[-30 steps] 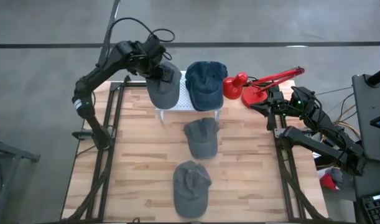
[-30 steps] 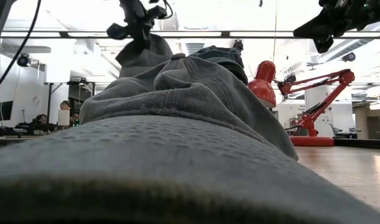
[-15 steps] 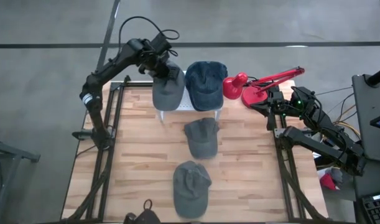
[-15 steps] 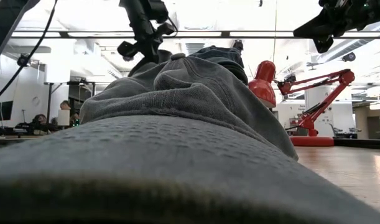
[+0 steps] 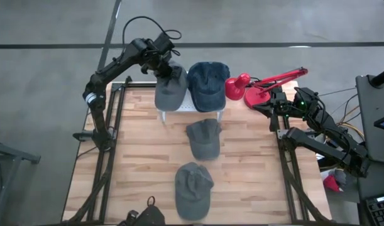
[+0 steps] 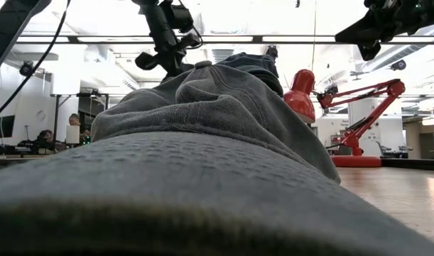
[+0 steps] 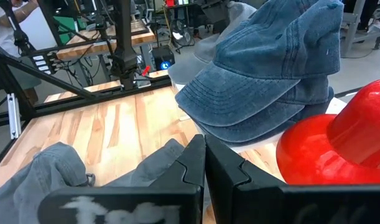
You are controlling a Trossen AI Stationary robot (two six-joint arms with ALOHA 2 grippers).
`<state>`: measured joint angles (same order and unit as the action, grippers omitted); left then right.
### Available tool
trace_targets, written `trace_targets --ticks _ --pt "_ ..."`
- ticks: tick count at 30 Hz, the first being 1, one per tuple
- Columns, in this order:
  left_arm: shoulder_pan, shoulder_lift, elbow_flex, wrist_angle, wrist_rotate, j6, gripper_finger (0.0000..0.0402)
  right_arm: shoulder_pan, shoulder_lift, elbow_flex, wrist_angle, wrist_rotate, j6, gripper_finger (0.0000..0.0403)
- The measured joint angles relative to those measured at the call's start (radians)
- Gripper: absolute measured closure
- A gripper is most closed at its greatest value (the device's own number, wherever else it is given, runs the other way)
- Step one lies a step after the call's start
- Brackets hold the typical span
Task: Pick & Place hat
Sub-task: Put the bottom left light gray cap on the shelf
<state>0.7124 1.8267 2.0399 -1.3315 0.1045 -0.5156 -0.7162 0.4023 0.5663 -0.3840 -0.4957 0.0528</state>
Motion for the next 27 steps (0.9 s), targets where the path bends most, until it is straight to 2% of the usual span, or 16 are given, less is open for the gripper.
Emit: trace_targets --ticks 13,27 --pt "0.0 0.0 0.0 0.0 -0.017 0.012 0.034 0.0 0.0 0.0 0.0 0.0 0.0 0.0394" --pt "0.0 0.0 0.0 -0.036 -0.015 0.029 0.0335 0.0 0.0 0.0 0.0 0.0 0.008 0.0394"
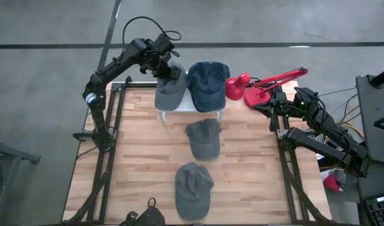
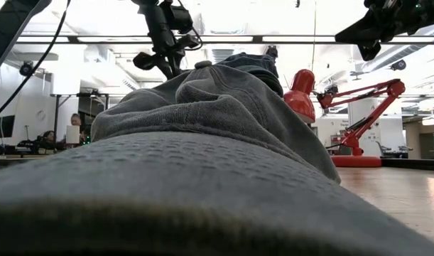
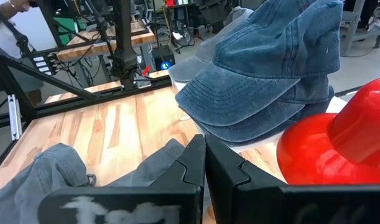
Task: Pick & Place hat
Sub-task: Put the bottom left light gray cap on the shelf
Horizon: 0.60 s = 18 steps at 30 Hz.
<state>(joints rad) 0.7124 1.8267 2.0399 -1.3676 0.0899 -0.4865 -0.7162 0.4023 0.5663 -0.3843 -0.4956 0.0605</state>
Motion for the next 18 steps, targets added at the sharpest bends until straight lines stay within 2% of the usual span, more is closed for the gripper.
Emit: trace_targets --ticks 8,14,18 --pt "0.0 0.0 0.0 -0.001 0.017 0.013 0.0338 0.0 0.0 0.0 0.0 0.0 0.0 0.0394" --pt "0.0 0.0 0.0 -0.001 0.025 0.026 0.0392 0.0 0.0 0.0 0.0 0.0 0.0 0.0394" --pt "0.0 0.0 0.002 -0.003 0.025 0.024 0.04 0.0 0.0 0.0 0.0 0.0 0.0 0.0394"
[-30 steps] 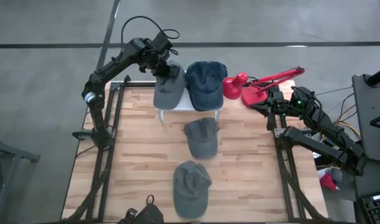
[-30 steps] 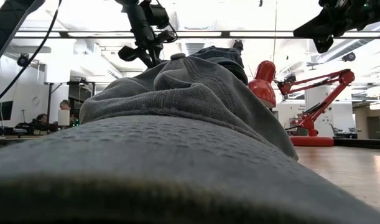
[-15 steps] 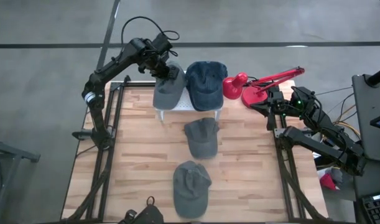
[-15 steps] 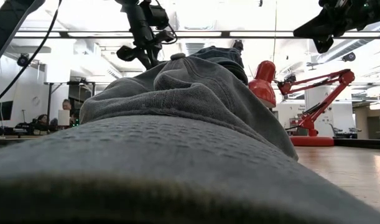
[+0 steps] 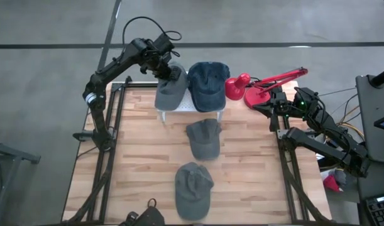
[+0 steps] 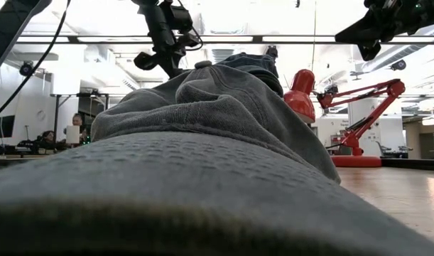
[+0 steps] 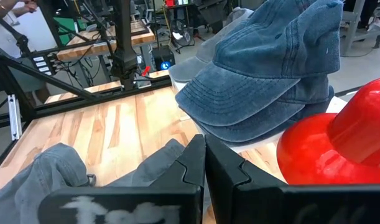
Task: Pick & Place hat
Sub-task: Put the bottom left light gray cap on the shelf
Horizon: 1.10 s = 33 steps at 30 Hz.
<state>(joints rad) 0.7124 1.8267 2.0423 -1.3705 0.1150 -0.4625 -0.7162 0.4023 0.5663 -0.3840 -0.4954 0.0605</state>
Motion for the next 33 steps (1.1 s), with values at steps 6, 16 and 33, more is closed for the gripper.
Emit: trace_targets --ticks 6,16,33 --pt "0.0 0.001 0.037 -0.003 0.016 -0.041 0.0401 0.0 0.0 0.0 0.0 0.0 -0.005 0.0394" --pt "0.0 0.001 0.137 -0.085 0.043 -0.125 0.0401 0.0 0.0 0.0 0.0 0.0 -0.012 0.0394" --pt "-0.055 0.001 0.065 -0.086 0.071 -0.308 0.0401 0.0 0.0 0.0 0.0 0.0 -0.034 0.0394"
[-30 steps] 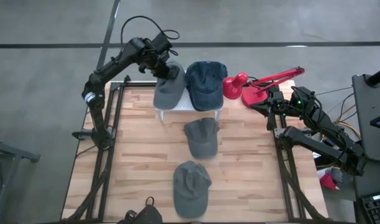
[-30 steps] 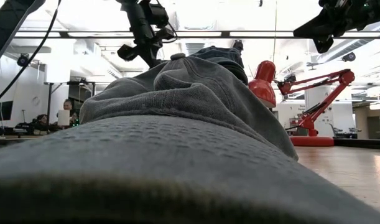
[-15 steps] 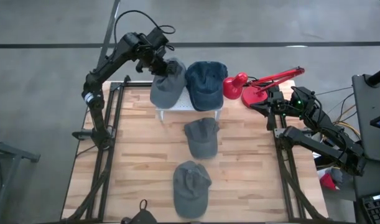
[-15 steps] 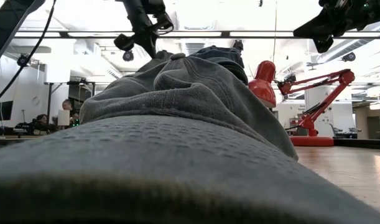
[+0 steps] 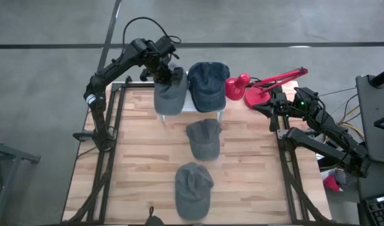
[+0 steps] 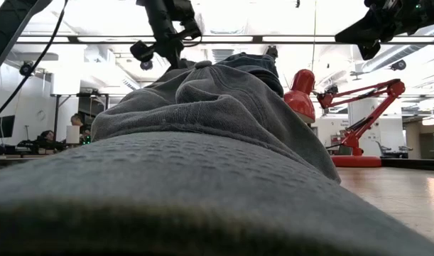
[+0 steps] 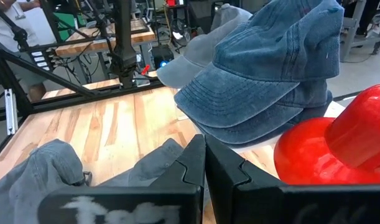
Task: Pick & Place hat
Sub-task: Put the bottom left light gray cap on the shelf
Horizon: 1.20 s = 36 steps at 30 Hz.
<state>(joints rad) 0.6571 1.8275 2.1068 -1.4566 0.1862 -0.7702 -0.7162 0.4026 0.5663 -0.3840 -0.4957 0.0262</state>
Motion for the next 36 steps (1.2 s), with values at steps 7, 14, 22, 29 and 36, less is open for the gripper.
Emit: trace_targets --ticks 7,14,22,29,36 --pt "-0.001 0.0 -0.001 0.061 0.011 -0.049 0.0401 0.0 0.0 0.0 0.0 0.0 0.0 0.0394" --pt "-0.002 0.0 -0.002 0.068 0.011 -0.099 0.0401 0.0 0.0 0.0 0.0 0.0 -0.004 0.0394" --pt "-0.018 0.017 -0.002 0.121 0.011 -0.133 0.0402 0.0 0.0 0.0 0.0 0.0 -0.004 0.0394" --pt "-0.031 0.027 -0.002 0.122 0.002 -0.149 0.0401 0.0 0.0 0.0 0.0 -0.001 -0.003 0.0394" --pt "-0.045 0.028 -0.002 0.122 -0.001 -0.157 0.0401 0.0 0.0 0.0 0.0 -0.001 -0.007 0.0394"
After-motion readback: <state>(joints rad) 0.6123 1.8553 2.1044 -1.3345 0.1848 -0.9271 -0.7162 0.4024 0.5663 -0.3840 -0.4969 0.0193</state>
